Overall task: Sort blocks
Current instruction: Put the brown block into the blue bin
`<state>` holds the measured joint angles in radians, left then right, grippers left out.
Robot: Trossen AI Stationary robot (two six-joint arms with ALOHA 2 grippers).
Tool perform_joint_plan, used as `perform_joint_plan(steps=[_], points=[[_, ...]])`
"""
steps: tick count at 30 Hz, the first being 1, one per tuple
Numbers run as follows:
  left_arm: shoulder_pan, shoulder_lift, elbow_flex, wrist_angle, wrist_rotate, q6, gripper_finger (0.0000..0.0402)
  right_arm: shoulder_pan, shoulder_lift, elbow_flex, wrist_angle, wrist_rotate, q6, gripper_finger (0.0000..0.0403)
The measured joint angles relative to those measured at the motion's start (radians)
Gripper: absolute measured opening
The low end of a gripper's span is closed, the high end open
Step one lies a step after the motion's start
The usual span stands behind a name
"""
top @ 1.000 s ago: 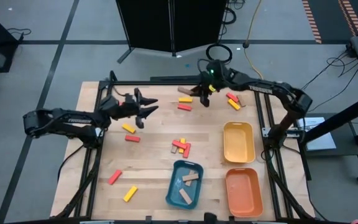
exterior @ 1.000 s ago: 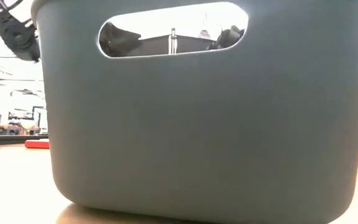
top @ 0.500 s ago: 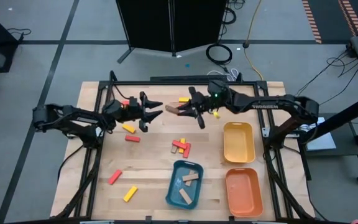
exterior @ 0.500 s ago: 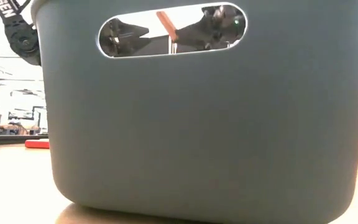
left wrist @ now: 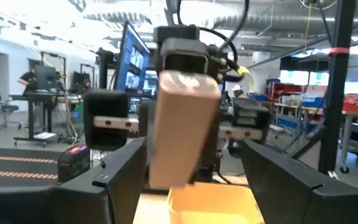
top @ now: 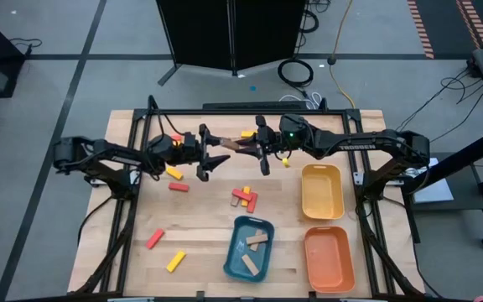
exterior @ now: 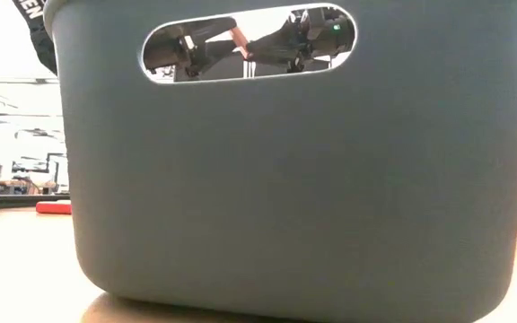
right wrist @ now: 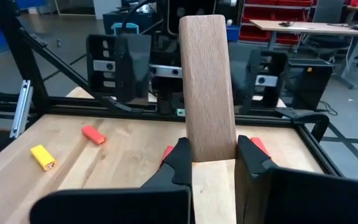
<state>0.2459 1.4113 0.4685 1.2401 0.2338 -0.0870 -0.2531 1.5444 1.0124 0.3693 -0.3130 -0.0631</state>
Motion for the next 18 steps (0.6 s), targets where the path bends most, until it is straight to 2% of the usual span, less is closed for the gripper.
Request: perform_joint_plan(steps=[11, 18], points=[[0.000, 0.042, 0.070, 0.000, -0.007, 0.040, 0.0253, 0.000, 0.000, 0.001, 0.016, 0.007, -0.001, 0.0009], [0.000, 0.042, 0.070, 0.010, -0.007, 0.074, 0.0191, 0.000, 0.000, 0.001, 0.016, 0.007, -0.001, 0.0009]])
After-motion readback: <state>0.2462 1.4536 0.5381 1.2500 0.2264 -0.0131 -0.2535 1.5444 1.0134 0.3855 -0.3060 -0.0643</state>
